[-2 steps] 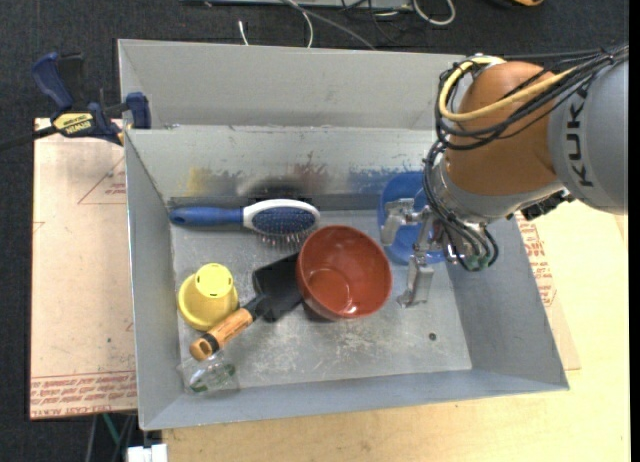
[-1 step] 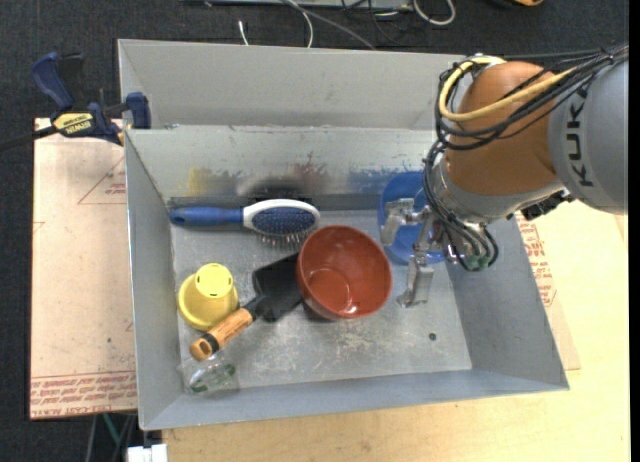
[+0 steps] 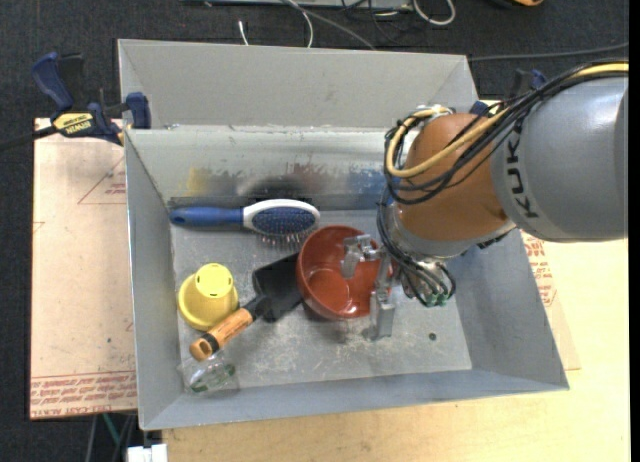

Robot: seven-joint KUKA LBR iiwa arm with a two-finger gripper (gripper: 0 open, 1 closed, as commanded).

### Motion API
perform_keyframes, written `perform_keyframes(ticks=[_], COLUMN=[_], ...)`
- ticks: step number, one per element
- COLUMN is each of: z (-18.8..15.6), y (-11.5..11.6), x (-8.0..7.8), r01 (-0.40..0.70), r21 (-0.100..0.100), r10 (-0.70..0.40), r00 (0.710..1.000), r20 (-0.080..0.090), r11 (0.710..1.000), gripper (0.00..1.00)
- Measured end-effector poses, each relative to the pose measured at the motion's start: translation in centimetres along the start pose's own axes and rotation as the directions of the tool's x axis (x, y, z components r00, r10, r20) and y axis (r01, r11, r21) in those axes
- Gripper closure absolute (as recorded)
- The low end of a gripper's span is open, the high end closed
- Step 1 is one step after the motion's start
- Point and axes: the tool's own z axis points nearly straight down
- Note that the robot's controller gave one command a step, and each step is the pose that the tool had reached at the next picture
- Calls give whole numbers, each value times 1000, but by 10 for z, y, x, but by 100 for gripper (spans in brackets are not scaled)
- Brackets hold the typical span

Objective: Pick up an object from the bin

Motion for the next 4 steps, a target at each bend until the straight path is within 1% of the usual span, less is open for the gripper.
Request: perform_keyframes(ticks=[1, 2, 3, 4], z=[16, 16, -9, -28], y=[21, 21, 19, 26], x=[-35, -35, -30, -24], r01=[60, 60, 51, 136], r21=[3, 3, 1, 2], r10=[-60, -60, -51, -136], r00=[998, 998, 999, 991], r20=[2, 2, -10, -2], r11=[998, 998, 999, 991], gripper=[100, 100, 100, 100])
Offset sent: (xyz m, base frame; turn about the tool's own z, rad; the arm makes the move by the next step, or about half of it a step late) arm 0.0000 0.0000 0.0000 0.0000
